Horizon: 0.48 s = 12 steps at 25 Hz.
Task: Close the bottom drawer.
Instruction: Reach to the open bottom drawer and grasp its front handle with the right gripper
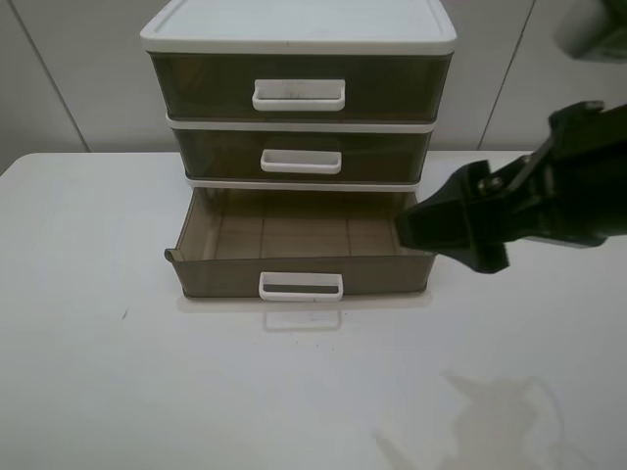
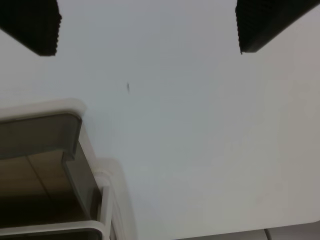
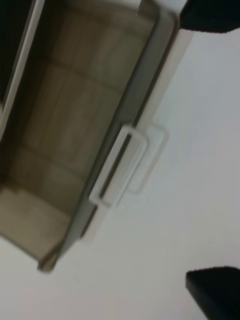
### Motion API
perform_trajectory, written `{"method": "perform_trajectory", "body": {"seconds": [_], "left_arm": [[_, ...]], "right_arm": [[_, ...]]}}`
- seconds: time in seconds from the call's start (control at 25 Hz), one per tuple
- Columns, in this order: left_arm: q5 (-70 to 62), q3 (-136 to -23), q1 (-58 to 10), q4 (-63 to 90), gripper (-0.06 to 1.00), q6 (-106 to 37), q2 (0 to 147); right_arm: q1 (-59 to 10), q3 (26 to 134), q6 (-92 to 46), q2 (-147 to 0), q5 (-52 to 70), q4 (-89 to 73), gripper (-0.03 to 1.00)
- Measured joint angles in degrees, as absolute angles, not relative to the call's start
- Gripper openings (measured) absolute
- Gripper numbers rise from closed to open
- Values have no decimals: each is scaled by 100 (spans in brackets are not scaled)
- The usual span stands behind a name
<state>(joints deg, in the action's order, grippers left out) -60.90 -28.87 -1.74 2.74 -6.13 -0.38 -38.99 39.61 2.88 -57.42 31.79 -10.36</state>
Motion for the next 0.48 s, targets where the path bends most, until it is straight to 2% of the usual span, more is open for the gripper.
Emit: {"method": "perform_trajectory", "body": {"seconds": [0.08, 0.2, 0.48], "left_arm": [[-6090, -2887, -174, 274, 72, -613, -38], [-6090, -2887, -174, 274, 72, -613, -38], [-6090, -2887, -174, 274, 72, -613, -38]], "right_arm": [[-4459, 3961, 302, -6270, 2528, -1035, 82], [-4904, 3961, 307, -7011, 1927, -1092, 82], [-4975, 3961, 350, -8584, 867, -1649, 82]]}}
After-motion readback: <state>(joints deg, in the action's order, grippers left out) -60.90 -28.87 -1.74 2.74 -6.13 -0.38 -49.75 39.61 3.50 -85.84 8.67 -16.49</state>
